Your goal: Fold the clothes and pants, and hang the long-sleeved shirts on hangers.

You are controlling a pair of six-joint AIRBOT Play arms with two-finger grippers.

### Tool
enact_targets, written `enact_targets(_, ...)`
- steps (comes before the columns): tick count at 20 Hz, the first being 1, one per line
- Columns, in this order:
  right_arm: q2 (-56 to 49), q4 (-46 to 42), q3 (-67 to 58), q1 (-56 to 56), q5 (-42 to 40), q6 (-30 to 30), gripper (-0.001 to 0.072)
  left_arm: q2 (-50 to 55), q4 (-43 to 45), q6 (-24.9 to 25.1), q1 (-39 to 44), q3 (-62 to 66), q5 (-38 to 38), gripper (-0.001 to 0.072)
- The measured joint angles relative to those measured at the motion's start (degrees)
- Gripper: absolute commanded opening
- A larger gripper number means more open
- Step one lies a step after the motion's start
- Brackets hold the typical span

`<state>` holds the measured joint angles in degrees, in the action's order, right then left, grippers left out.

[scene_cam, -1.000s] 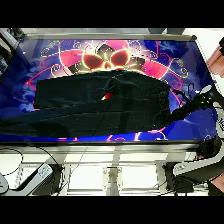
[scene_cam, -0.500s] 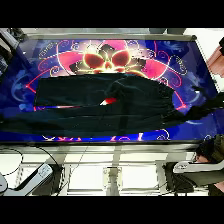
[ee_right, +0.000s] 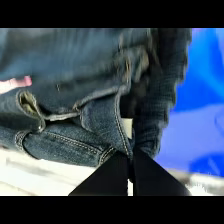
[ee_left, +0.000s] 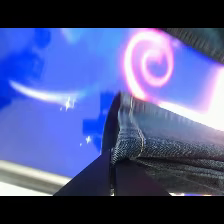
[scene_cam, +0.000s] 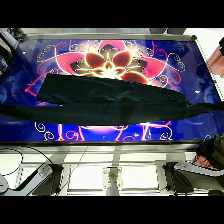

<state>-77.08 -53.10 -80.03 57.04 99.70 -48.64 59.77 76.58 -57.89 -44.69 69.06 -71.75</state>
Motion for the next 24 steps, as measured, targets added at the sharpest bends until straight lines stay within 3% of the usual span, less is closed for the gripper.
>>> enact_targets(5,0.6,8.1,-5.2,1.5,-0.5,-0.3,0.0014,-2.6,-4.9,0.2,0.0,5.1,2.1,0.0024)
enact_targets(13,2.6,11.0,-11.9,1.9,-2.4,-3.2,0.0015,-7.3,-5.2,-2.3,-0.2,6.7,7.5,0.0023)
enact_targets(19,4.5,4.2,-13.3,1.9,-0.4,-10.8,0.0014,-6.8,-4.9,-5.6,0.2,6.8,8.2,0.0022)
enact_targets(24,4.3,-4.2,-12.4,-1.7,0.4,-15.7,0.0013,2.5,-3.7,-9.6,5.2,7.3,7.2,0.0023)
